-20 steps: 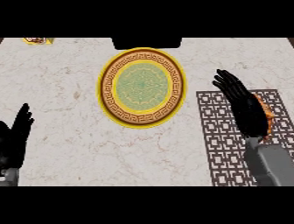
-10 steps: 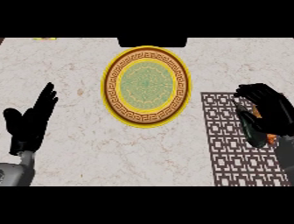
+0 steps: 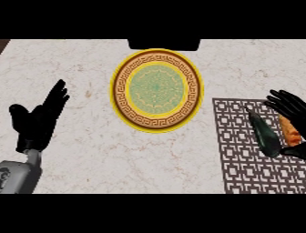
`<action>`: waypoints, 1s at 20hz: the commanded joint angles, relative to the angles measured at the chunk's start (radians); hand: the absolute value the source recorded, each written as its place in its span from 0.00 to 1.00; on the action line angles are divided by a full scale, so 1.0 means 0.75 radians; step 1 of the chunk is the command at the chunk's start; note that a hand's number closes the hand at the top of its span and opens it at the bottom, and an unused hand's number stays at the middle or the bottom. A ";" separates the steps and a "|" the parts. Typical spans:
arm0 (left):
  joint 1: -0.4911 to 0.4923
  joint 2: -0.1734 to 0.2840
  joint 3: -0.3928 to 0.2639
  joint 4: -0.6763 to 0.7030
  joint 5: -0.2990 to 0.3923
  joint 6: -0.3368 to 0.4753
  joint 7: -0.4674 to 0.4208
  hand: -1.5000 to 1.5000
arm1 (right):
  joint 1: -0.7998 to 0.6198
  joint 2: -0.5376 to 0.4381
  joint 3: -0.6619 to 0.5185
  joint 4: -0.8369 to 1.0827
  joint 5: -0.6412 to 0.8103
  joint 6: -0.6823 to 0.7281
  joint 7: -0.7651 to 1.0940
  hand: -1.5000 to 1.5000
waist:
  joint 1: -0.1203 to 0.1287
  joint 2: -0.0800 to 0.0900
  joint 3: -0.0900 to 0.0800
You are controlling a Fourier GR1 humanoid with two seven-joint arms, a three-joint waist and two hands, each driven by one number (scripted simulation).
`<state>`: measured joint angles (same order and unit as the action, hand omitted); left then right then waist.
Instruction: Pick the eggplant from the placemat and place it in the plate
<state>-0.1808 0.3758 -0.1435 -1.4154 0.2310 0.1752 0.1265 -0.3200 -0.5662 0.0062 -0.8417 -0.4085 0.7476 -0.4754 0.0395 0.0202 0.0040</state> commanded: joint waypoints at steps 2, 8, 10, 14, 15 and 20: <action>-0.005 -0.019 0.002 0.032 0.003 -0.012 -0.013 0.50 | -0.038 -0.140 0.030 0.122 0.162 0.263 -0.282 0.00 | 0.002 0.000 0.005; -0.028 -0.038 -0.008 0.052 -0.008 -0.015 -0.006 0.50 | -0.116 -0.149 0.145 0.120 0.288 0.232 -0.335 0.00 | 0.013 -0.002 0.004; -0.058 -0.052 -0.007 0.065 -0.026 0.013 -0.001 0.50 | -0.115 -0.153 0.205 0.117 0.349 0.218 -0.355 0.00 | 0.004 -0.003 0.004; -0.044 -0.011 0.027 0.059 -0.003 -0.034 -0.018 0.50 | -0.122 -0.182 0.300 0.096 0.453 0.162 -0.436 0.00 | 0.013 -0.005 0.004; -0.038 -0.023 0.012 0.068 -0.016 -0.032 -0.025 0.50 | -0.108 -0.194 0.334 0.073 0.507 0.115 -0.486 0.00 | 0.001 -0.007 0.003; -0.047 -0.054 -0.009 0.078 -0.027 -0.029 -0.003 0.50 | -0.202 -0.254 0.433 0.162 0.638 0.016 -0.568 0.00 | 0.013 -0.004 0.002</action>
<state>-0.2161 0.3517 -0.1380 -1.3585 0.2172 0.1525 0.1158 -0.4385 -0.7301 0.2800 -0.7793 -0.0052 0.6112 -0.6873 0.0461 0.0171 0.0060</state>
